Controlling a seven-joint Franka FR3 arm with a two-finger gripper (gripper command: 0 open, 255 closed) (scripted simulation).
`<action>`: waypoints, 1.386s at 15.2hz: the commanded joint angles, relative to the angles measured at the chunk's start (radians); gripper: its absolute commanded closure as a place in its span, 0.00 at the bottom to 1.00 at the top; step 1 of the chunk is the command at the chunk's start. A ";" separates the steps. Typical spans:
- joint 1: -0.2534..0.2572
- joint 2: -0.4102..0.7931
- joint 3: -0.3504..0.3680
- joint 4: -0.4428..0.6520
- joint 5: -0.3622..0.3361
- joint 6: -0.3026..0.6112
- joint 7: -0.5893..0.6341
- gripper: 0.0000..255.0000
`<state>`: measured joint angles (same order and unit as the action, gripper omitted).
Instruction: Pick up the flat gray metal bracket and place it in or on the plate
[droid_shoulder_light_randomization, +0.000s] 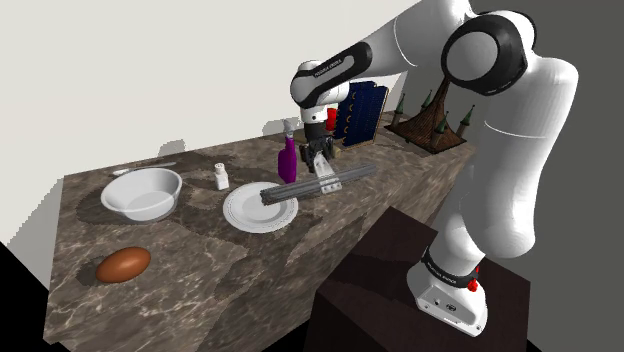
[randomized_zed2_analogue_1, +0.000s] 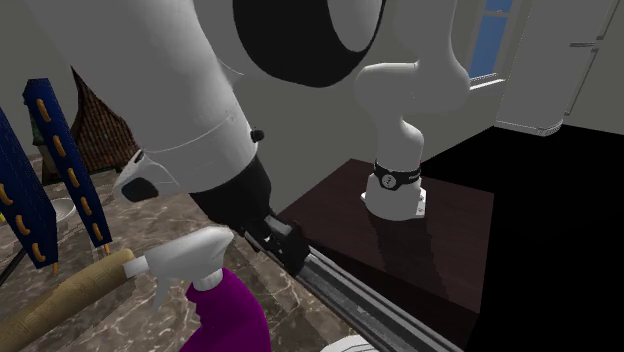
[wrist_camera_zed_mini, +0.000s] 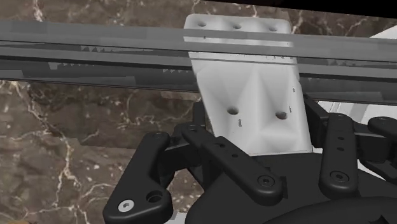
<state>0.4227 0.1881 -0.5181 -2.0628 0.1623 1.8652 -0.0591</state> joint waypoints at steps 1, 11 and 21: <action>0.019 0.026 0.021 0.037 0.025 -0.011 0.033 1.00; 0.096 0.198 0.119 0.279 0.132 -0.073 0.186 1.00; 0.119 0.354 0.172 0.450 0.192 -0.080 0.258 1.00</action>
<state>0.5425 0.5343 -0.3478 -1.6061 0.3505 1.7715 0.2036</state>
